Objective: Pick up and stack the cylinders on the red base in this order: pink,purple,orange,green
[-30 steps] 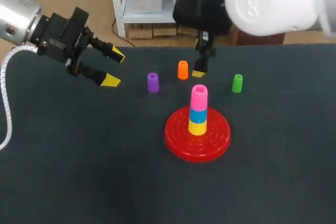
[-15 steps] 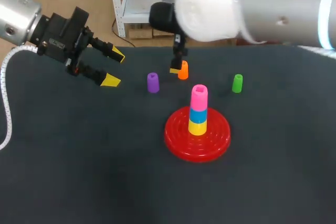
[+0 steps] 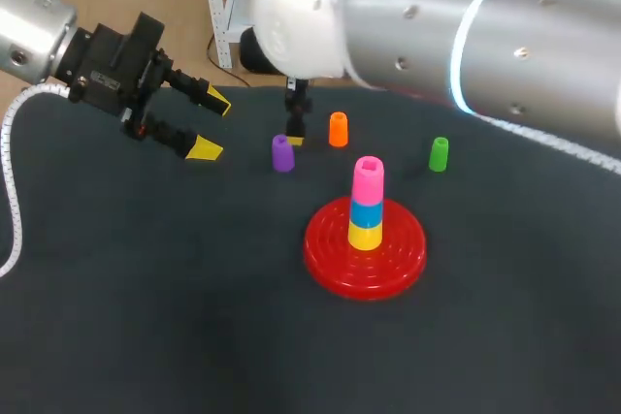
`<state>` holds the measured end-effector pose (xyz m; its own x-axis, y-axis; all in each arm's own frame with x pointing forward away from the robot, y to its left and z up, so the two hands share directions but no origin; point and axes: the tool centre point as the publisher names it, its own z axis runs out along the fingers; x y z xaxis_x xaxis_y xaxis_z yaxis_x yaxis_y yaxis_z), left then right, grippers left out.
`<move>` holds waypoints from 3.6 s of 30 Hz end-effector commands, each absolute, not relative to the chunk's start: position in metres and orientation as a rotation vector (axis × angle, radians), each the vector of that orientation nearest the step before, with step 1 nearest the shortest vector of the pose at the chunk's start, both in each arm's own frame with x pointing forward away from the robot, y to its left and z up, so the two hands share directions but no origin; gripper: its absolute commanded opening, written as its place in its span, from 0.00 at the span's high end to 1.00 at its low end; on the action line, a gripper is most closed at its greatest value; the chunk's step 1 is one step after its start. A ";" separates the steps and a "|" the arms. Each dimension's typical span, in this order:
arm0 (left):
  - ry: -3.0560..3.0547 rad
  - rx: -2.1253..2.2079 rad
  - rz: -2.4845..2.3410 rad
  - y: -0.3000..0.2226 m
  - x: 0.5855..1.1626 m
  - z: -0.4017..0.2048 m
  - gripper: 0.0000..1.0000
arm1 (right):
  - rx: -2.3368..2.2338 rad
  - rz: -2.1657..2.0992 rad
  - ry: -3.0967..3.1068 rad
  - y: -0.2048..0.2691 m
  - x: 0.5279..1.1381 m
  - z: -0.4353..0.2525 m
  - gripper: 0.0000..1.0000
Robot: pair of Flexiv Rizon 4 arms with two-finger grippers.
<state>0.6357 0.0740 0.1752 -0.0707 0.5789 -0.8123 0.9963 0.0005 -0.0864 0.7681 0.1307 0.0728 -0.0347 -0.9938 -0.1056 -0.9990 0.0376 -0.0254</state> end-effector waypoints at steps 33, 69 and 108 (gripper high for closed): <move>1.703 1.633 -0.936 0.075 0.636 0.175 0.00 | -2.145 0.042 2.217 0.152 0.778 0.037 0.00; 1.703 1.633 -0.936 0.075 0.636 0.175 0.00 | -1.976 -0.060 2.138 0.141 0.765 0.113 1.00; 1.703 1.633 -0.936 0.075 0.636 0.175 0.00 | -2.065 -0.245 1.805 0.009 0.539 0.228 1.00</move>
